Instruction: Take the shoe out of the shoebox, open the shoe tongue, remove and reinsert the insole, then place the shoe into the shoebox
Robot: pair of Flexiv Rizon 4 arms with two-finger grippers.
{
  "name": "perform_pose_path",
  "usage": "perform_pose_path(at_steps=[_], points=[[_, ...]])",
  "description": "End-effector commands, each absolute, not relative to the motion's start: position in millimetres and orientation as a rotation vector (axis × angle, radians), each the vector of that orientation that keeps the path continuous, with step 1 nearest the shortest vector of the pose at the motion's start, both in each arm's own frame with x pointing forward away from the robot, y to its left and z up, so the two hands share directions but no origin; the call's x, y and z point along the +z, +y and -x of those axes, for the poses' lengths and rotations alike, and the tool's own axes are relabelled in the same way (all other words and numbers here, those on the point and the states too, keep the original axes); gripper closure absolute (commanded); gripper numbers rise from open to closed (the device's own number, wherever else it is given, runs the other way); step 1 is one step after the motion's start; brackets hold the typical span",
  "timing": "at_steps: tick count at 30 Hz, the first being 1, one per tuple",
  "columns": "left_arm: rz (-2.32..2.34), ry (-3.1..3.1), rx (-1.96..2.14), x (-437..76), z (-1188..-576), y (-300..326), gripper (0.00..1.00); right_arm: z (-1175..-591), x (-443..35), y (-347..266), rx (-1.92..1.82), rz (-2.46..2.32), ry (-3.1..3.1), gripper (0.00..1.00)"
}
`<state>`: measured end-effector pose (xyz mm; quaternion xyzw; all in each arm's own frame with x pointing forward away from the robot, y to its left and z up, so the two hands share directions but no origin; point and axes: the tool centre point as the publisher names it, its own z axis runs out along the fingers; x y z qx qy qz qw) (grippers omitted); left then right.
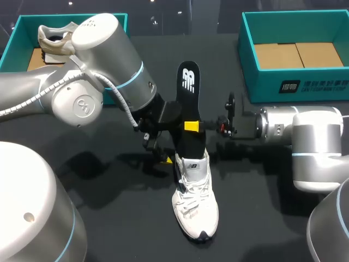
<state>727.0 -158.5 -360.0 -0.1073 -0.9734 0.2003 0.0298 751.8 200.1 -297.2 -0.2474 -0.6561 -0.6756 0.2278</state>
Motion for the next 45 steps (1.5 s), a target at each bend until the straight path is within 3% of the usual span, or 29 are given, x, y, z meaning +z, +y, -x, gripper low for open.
perform_pose_path(at_steps=[1,45], points=[[0.333,-3.000,0.614,-360,-728,-159,0.00,-745,-303,203,-1.862,0.695,-1.808,1.00],[0.333,-3.000,0.614,-360,-728,-159,0.00,-710,-341,199,-1.671,0.800,-1.820,1.00]])
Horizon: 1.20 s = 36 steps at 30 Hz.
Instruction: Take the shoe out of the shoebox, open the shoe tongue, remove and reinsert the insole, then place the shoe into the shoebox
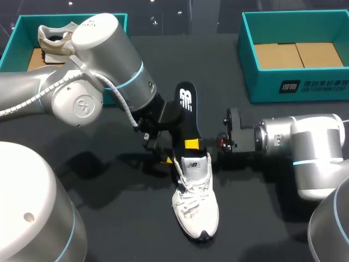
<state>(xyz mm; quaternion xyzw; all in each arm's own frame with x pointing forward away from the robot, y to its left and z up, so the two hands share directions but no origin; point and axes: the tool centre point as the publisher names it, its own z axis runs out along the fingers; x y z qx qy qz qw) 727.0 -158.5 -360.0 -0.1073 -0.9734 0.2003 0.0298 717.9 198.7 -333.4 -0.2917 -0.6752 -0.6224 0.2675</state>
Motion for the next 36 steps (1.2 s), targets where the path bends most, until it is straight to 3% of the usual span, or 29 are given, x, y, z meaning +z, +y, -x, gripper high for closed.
perform_pose_path(at_steps=[1,19,28,36], points=[[0.333,-3.000,0.614,-360,-728,-159,0.00,-709,-342,199,-1.669,0.805,-1.817,1.00],[0.333,-3.000,0.614,-360,-728,-159,0.00,-703,-343,200,-1.666,0.821,-1.809,1.00],[0.333,-3.000,0.614,-360,-728,-159,0.00,-710,-328,203,-1.666,0.740,-1.863,0.84],[0.333,-3.000,0.614,-360,-728,-159,0.00,-715,-326,201,-1.661,0.724,-1.868,0.80]])
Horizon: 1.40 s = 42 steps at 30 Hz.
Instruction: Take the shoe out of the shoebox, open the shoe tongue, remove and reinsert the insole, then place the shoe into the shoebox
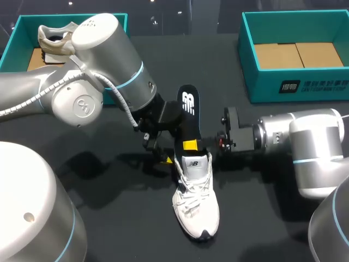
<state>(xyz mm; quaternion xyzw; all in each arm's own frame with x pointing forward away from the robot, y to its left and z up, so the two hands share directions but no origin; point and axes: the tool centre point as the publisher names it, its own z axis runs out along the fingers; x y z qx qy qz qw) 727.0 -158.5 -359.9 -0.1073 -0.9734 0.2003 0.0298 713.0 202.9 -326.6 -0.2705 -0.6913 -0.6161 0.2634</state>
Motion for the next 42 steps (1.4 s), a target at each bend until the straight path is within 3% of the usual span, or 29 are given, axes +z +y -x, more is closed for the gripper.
perform_pose_path(at_steps=[1,15,18,19,42], points=[[0.333,-3.000,0.614,-360,-728,-159,0.00,-716,-326,200,-1.662,0.722,-1.868,0.78],[0.333,-3.000,0.614,-360,-728,-159,0.00,-733,-307,197,-1.660,0.674,-1.893,0.75],[0.333,-3.000,0.614,-360,-728,-159,0.00,-735,-307,198,-1.656,0.669,-1.890,0.86],[0.333,-3.000,0.614,-360,-728,-159,0.00,-735,-307,198,-1.655,0.669,-1.890,1.00],[0.333,-3.000,0.614,-360,-728,-159,0.00,-699,-343,193,-1.676,0.839,-1.832,1.00]])
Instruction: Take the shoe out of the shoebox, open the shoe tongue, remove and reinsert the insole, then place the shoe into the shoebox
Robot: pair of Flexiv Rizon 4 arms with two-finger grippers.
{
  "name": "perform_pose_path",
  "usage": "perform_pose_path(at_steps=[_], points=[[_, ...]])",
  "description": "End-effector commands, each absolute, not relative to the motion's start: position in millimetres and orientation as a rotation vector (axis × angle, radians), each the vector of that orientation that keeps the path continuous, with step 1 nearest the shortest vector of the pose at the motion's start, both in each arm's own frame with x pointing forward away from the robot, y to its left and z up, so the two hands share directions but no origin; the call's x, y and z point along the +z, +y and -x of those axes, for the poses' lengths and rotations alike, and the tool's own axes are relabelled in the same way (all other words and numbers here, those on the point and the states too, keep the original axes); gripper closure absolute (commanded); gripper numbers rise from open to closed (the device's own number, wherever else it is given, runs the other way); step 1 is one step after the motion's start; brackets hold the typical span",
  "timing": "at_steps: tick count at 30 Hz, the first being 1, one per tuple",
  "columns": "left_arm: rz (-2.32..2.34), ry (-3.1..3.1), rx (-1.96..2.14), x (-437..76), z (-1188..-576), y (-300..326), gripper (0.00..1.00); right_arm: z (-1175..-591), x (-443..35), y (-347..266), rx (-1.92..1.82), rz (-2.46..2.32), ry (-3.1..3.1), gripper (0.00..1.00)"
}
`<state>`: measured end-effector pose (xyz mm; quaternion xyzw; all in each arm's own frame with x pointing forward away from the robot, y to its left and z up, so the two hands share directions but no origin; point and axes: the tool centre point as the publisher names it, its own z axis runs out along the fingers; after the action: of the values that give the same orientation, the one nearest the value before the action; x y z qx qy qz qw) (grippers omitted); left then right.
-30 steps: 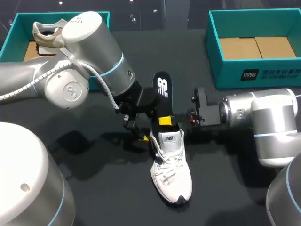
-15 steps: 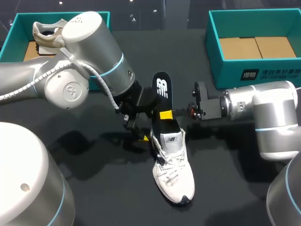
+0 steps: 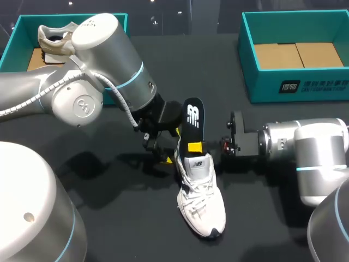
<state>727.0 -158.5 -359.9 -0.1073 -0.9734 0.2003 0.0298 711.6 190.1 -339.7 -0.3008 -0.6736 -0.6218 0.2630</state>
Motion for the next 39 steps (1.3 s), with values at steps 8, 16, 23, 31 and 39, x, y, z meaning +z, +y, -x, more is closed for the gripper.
perform_pose_path(at_steps=[8,16,23,31,39], points=[[0.333,-3.000,0.614,-360,-728,-159,0.00,-695,-338,195,-1.645,0.862,-1.861,1.00],[0.333,-3.000,0.614,-360,-728,-159,0.00,-706,-323,197,-1.645,0.808,-1.898,0.69],[0.333,-3.000,0.614,-360,-728,-159,0.00,-715,-312,198,-1.640,0.762,-1.931,0.71],[0.333,-3.000,0.614,-360,-728,-159,0.00,-727,-307,197,-1.622,0.774,-1.942,1.00],[0.333,-3.000,0.614,-360,-728,-159,0.00,-727,-327,195,-1.568,0.843,-1.897,1.00]])
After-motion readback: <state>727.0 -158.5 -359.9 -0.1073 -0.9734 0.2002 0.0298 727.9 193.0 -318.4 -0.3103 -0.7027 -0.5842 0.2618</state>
